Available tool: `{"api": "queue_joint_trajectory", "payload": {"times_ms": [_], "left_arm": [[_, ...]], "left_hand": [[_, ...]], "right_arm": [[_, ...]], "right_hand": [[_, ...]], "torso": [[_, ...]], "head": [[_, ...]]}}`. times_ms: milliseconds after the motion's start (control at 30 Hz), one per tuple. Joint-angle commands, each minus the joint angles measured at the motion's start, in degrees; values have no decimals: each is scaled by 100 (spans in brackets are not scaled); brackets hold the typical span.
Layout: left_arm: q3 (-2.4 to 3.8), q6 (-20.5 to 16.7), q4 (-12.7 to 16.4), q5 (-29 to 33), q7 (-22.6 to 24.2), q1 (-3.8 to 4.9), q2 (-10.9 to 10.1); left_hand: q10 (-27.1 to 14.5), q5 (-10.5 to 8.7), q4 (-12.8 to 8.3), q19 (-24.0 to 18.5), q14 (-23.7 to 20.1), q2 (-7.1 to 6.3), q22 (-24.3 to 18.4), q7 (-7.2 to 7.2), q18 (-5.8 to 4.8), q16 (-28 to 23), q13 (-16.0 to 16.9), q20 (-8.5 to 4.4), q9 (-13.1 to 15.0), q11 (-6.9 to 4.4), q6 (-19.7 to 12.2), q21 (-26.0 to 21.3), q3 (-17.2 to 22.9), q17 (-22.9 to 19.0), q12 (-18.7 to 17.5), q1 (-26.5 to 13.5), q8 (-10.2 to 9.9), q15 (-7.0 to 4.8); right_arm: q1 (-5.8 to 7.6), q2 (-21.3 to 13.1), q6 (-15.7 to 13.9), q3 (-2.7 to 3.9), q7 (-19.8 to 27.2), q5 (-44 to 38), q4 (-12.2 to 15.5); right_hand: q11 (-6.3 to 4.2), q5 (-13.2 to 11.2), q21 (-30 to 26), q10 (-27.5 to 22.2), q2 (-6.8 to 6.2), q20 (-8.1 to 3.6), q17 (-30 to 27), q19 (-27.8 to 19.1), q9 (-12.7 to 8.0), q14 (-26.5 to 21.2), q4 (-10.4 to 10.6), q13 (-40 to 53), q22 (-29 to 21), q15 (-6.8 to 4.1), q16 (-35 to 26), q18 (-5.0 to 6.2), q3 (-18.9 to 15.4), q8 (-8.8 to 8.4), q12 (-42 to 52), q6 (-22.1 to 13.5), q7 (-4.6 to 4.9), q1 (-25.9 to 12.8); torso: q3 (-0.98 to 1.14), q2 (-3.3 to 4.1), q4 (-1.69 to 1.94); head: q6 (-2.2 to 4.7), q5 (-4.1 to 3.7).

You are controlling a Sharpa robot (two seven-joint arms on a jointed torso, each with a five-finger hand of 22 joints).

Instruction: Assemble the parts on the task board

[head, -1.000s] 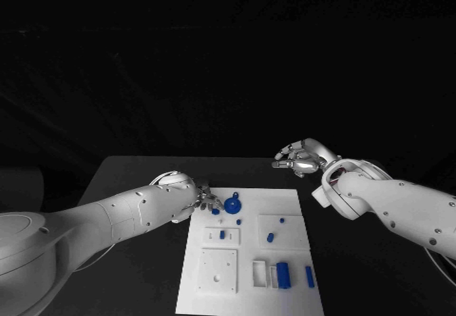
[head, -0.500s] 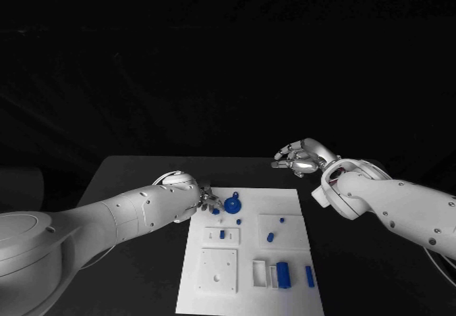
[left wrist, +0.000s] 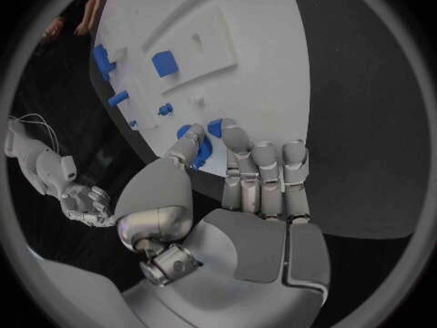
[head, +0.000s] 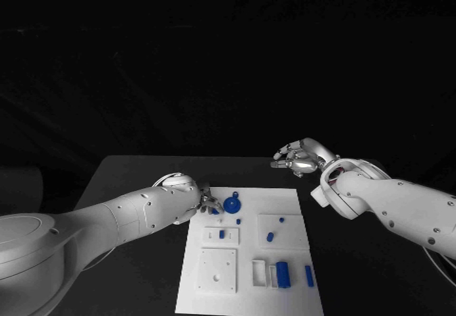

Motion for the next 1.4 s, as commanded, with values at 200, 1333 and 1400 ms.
{"api": "queue_joint_trajectory", "payload": {"times_ms": [200, 1333, 1400], "left_arm": [[-2, 77, -54, -38, 31, -9, 45], [-151, -59, -160, -429, -77, -63, 182], [-151, -81, -156, -429, -87, -63, 182]], "left_hand": [[22, -13, 1, 42, 23, 51, 2, 18, 97, 12, 0, -876, -18, 26, -40, 22, -30, -5, -7, -13, -15, 5], [-77, -12, 325, 35, -34, -231, -12, 126, 95, -22, 42, -892, -269, 82, -363, -10, 40, -11, -26, -360, -240, -53], [-96, -11, 333, 30, -41, -193, -10, 128, 96, -24, 51, -894, -283, 81, -376, -10, 41, -12, -25, -377, -265, -56]], "right_arm": [[-3, 2, 75, 2, 25, -6, 21], [-3, 0, 105, 2, 16, -5, 42], [-3, -3, 118, 2, 13, -5, 42]], "right_hand": [[26, 36, -22, -32, 6, -56, -7, -3, 2, -20, 49, -8, 103, -8, 25, 361, -4, -23, 36, 0, 54, -43], [26, 33, -21, -34, 1, -55, -9, -5, 3, -22, 63, -14, 103, -8, 26, 361, -14, -24, 40, -1, 54, -59], [27, 34, -21, -34, 1, -55, -9, -5, 3, -22, 64, -14, 103, -8, 26, 361, -15, -24, 40, -2, 54, -60]], "torso": [[-1, 6, -3], [5, -4, 5], [5, -4, 1]], "head": [[-3, -7], [-19, -20], [-21, -17]]}}
